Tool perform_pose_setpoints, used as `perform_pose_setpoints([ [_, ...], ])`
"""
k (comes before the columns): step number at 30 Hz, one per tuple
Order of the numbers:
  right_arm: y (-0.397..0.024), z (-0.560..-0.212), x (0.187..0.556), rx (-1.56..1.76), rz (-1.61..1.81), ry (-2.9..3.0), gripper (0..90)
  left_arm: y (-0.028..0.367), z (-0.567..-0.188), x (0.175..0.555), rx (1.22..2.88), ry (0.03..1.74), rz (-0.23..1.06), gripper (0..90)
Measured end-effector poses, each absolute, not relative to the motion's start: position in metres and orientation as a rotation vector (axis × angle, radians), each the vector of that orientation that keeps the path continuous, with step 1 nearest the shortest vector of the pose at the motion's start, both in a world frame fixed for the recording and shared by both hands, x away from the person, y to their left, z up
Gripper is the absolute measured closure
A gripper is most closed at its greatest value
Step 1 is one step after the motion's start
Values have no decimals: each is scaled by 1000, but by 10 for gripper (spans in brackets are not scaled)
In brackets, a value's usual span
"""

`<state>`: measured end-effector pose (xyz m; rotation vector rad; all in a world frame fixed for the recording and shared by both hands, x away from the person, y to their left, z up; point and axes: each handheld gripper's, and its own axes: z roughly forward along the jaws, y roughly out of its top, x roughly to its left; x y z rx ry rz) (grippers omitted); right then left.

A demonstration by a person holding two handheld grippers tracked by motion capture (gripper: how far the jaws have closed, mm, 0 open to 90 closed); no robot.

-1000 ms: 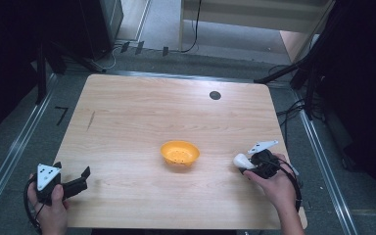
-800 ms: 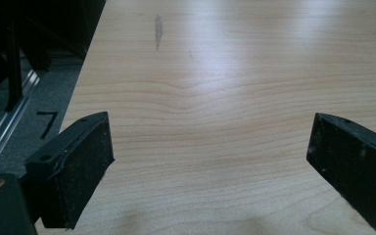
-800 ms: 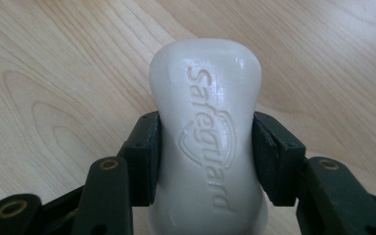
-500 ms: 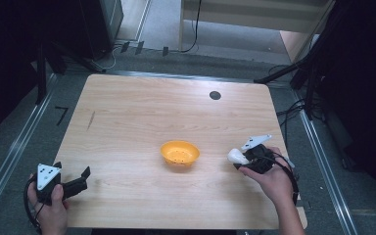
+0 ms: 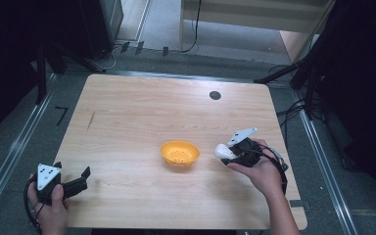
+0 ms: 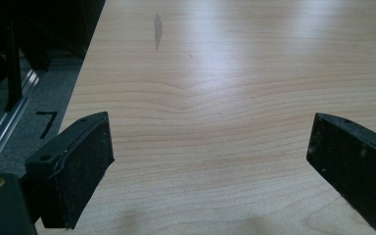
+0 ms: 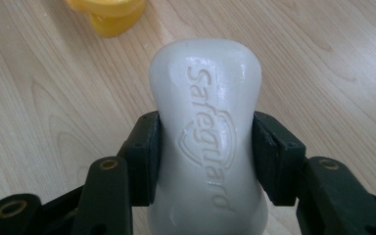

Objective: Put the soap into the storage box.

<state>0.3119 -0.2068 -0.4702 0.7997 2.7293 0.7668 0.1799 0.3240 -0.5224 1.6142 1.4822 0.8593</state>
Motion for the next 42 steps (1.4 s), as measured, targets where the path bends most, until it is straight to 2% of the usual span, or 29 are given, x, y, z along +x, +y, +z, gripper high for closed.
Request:
perform_pose_setpoints([
  [42, -128, -446, 330, 513, 786, 2798, 502, 323, -522, 181, 1620, 1482, 854, 38],
])
